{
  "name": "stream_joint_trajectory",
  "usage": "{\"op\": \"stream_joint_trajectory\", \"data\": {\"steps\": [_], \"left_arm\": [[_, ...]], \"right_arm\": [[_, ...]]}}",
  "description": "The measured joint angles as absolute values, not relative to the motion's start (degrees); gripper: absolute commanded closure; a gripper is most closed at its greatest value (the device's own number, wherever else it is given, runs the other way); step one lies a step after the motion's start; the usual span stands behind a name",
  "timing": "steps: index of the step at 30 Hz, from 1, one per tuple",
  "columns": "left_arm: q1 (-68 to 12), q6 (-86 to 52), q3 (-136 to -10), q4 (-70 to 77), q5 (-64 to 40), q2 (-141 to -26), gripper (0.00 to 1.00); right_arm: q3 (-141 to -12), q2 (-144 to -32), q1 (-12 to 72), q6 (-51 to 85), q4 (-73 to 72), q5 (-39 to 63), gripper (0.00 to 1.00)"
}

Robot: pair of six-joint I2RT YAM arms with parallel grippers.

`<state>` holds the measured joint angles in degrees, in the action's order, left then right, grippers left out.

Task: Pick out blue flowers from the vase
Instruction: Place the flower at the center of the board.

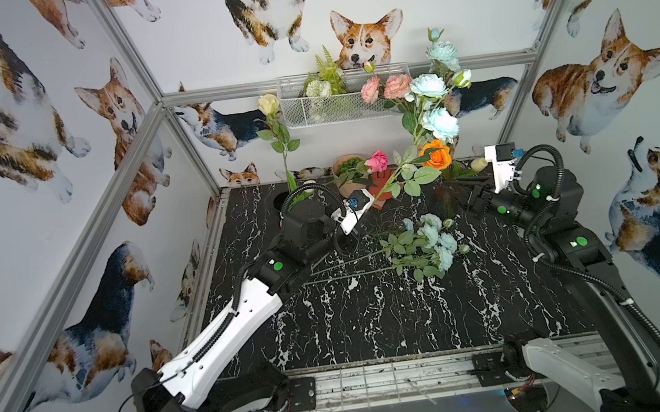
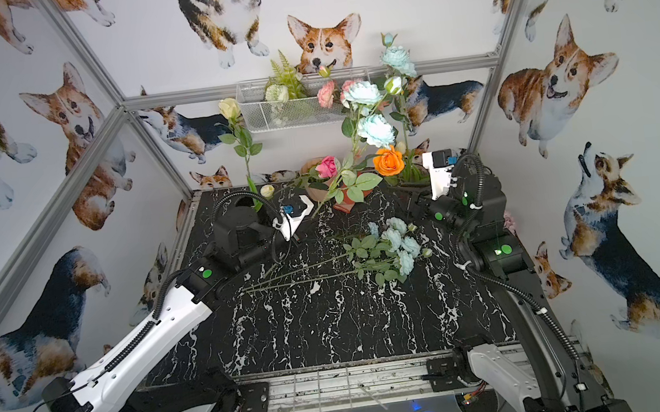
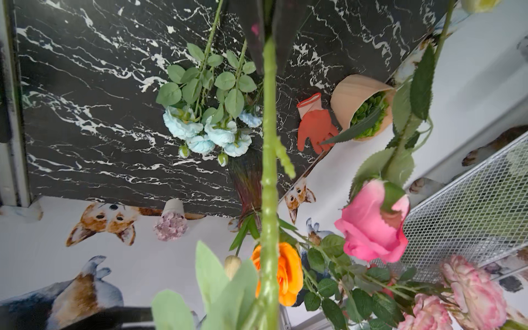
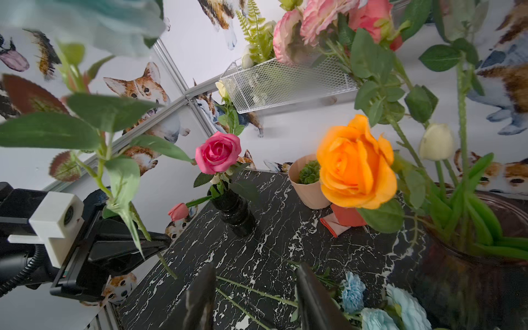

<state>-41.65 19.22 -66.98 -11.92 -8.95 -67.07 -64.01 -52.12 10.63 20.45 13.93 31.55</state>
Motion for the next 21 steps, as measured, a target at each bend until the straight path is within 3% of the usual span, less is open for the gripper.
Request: {"op": "stream_joint_trajectory", "data": {"steps": [12, 21], "left_arm": [[-41.5, 25.78, -69.65, -27.49, -1.58, -66.87, 1.0], [-42.35, 29.43, -67.0, -35.07, 0.6, -65.36, 1.0]], "right_arm": [[-59.35, -47.57, -6.44, 19.64, 19.27, 33.08, 0.51], [-56.14, -47.99, -7.92, 20.88, 19.0, 34.74, 0.51]]}}
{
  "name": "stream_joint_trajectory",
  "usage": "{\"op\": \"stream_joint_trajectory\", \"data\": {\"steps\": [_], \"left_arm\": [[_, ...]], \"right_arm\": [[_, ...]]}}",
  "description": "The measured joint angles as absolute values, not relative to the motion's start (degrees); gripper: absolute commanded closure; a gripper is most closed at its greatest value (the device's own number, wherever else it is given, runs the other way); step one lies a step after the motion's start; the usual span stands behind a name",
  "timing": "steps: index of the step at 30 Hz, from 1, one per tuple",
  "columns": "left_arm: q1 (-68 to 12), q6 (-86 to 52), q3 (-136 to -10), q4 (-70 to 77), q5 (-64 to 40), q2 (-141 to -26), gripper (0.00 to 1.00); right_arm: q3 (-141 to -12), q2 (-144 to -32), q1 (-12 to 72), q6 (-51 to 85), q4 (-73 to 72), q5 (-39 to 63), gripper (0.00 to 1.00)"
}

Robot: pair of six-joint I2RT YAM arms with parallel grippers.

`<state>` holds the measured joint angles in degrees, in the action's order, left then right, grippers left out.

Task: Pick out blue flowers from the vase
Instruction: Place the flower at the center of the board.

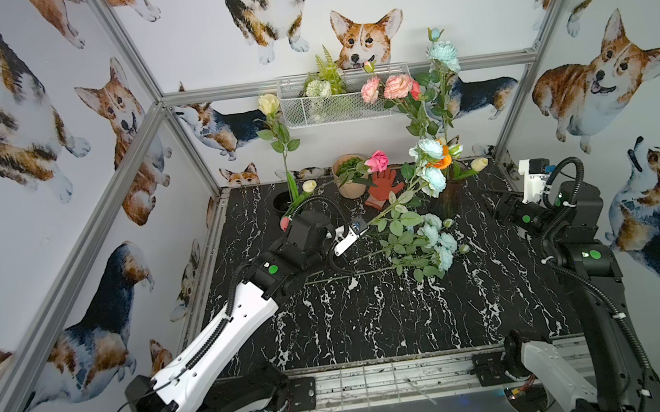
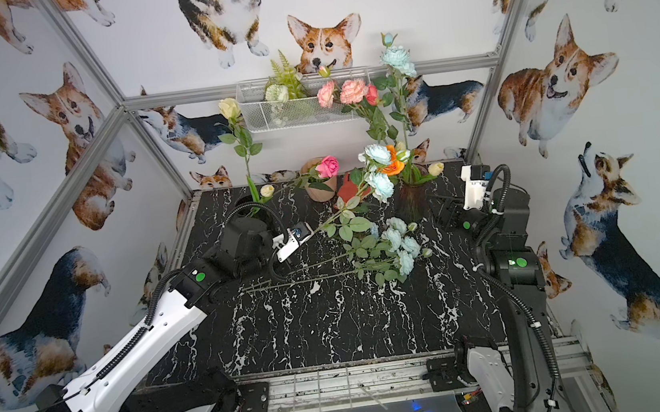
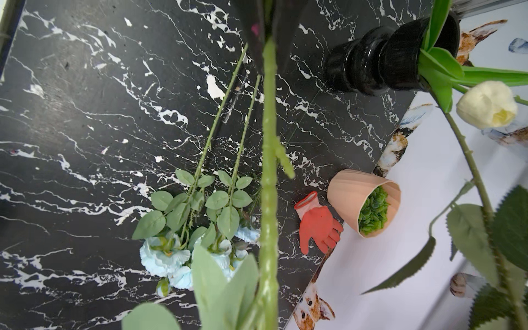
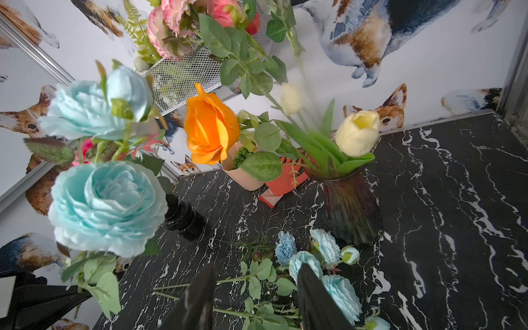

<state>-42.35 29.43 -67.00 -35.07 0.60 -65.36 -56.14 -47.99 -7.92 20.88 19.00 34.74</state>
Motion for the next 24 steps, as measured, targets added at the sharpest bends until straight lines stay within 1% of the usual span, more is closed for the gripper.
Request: {"op": "stream_joint_trajectory", "data": {"steps": [5, 11, 15, 24], "left_arm": [[-43.24, 30.02, -64.84, -37.39, 2.2, -64.88, 1.0], [-47.35, 31.77, -61.87, -39.22, 5.08, -63.66, 1.0], [-49.87, 33.41, -60.1, -39.38, 7.64, -64.34, 1.0], [-52.62, 36.32, -57.82, -38.7, 11.79, -66.06, 1.0]], "right_arm": [[-54.39, -48.45, -7.99, 20.91, 18.41, 34.74, 0.51], [-52.99, -49.41, -8.03, 20.97, 17.12, 34.72, 0.51], [-52.75, -49.95, -8.08, 21.15, 16.4, 34.68, 0.51], [-51.4, -50.43, -8.38, 21.06, 15.57, 34.5, 0.51]]}}
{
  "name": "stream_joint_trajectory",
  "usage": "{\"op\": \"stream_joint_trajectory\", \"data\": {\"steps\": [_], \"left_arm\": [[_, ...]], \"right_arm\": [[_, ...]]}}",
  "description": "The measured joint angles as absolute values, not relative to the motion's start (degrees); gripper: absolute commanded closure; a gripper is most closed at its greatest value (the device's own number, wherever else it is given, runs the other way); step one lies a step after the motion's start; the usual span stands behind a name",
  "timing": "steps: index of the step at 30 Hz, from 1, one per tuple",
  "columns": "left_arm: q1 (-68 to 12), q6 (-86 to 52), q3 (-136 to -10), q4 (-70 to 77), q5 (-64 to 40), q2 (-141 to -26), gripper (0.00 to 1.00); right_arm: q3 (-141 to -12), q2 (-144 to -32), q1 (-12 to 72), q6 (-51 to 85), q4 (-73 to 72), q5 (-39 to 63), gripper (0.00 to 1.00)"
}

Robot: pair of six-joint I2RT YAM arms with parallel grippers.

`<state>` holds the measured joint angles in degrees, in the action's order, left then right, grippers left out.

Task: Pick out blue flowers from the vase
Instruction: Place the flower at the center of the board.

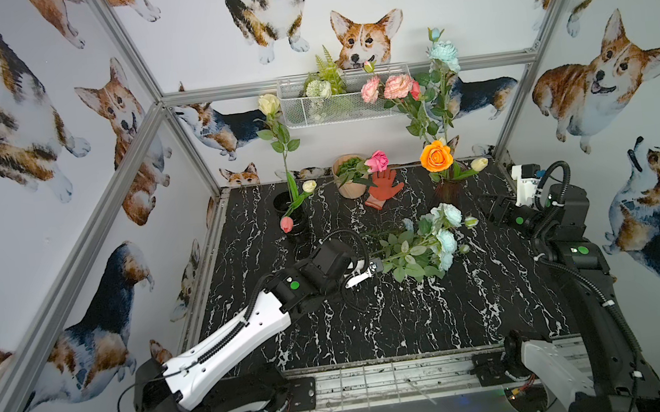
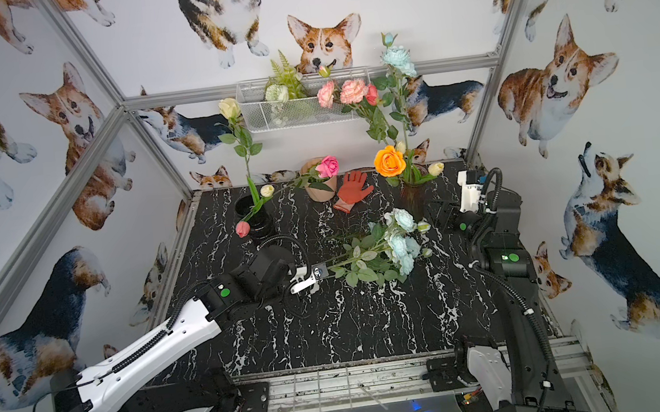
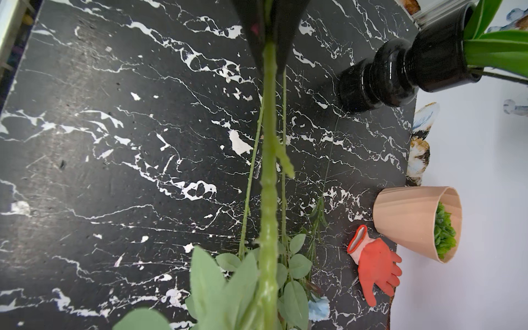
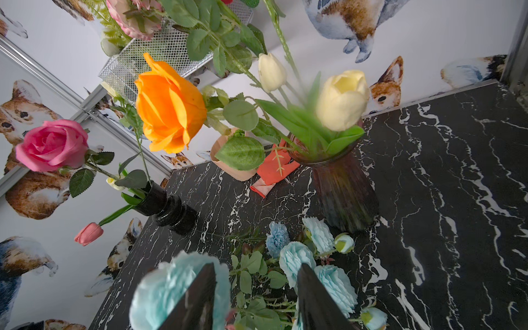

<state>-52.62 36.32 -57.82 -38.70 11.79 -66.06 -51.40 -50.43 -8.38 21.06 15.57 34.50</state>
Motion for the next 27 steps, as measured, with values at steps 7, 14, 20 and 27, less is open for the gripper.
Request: {"op": "stream_joint_trajectory", "data": {"steps": [7, 14, 20, 27], "left_arm": [[-53.06, 38.11, -56.03, -37.08, 13.87, -68.07, 1.0], [-52.69, 38.76, -56.69, -32.86, 13.89, -74.87, 1.0], [-50.04, 38.52, -58.26, -25.74, 11.03, -80.95, 1.0], [-48.8, 38.76, -59.77, -19.53, 7.57, -86.63, 1.0]], "right_arm": [[-49.08, -50.85, -8.95, 21.15, 13.91, 34.74, 0.51], [-47.31, -51.53, -9.45, 22.46, 11.22, 35.68, 0.51], [-45.58, -52.25, -9.78, 23.0, 8.99, 36.71, 0.51], [-44.97, -53.43, -9.87, 24.18, 7.09, 37.58, 0.52]]}}
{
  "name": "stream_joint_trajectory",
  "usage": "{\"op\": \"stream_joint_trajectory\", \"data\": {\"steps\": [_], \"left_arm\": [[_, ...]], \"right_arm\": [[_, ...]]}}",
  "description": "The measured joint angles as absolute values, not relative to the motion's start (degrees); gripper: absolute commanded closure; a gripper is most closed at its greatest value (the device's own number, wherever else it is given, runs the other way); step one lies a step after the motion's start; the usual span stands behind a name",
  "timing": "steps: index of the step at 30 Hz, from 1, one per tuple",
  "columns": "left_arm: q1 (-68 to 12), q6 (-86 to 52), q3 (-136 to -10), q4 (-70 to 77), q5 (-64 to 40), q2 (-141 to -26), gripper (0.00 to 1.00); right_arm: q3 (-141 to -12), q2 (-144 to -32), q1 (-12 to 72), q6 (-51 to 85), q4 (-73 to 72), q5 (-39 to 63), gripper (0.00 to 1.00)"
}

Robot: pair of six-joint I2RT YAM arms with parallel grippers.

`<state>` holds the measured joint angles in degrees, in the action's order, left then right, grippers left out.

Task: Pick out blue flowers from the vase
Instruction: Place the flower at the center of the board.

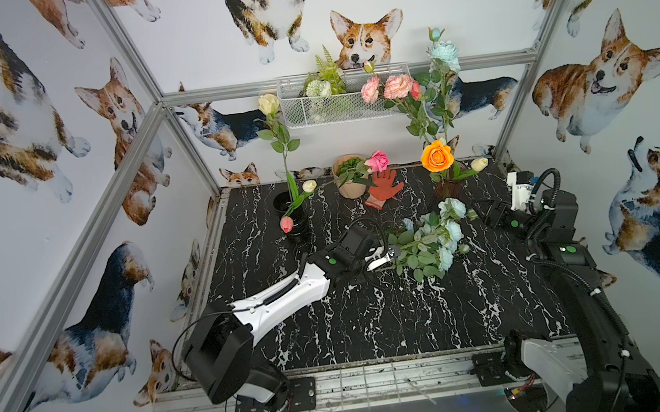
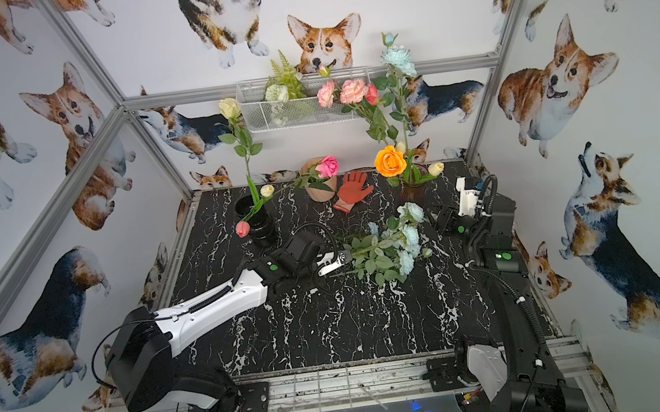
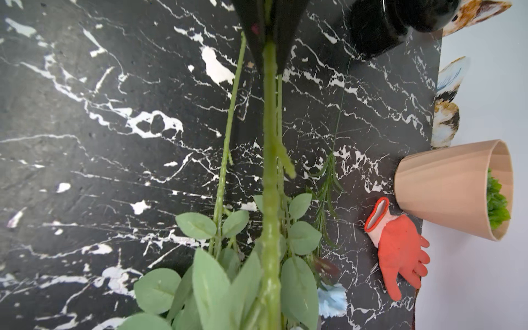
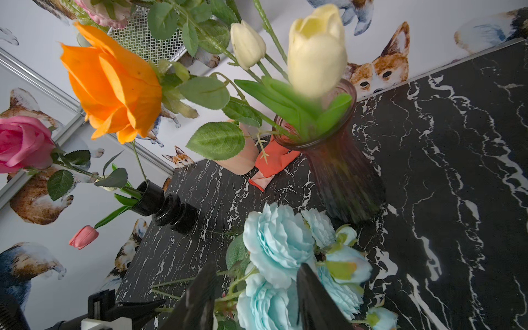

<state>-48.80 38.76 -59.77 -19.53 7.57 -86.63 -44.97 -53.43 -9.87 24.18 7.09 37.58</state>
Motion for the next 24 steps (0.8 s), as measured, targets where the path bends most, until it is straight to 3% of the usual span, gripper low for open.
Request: {"op": "stream_joint_trajectory", "data": {"steps": [11, 24], "left_arm": [[-49.32, 38.83, -59.05, -16.93, 4.93, -86.32, 1.0], [-57.17, 32.08, -51.72, -18.85, 5.28, -80.49, 1.0]], "right_arm": [[-44.91, -53.6, -10.02, 24.58, 6.24, 37.69, 0.52], [-45.08, -51.92, -10.11, 24.49, 7.05, 36.47, 0.52]]}}
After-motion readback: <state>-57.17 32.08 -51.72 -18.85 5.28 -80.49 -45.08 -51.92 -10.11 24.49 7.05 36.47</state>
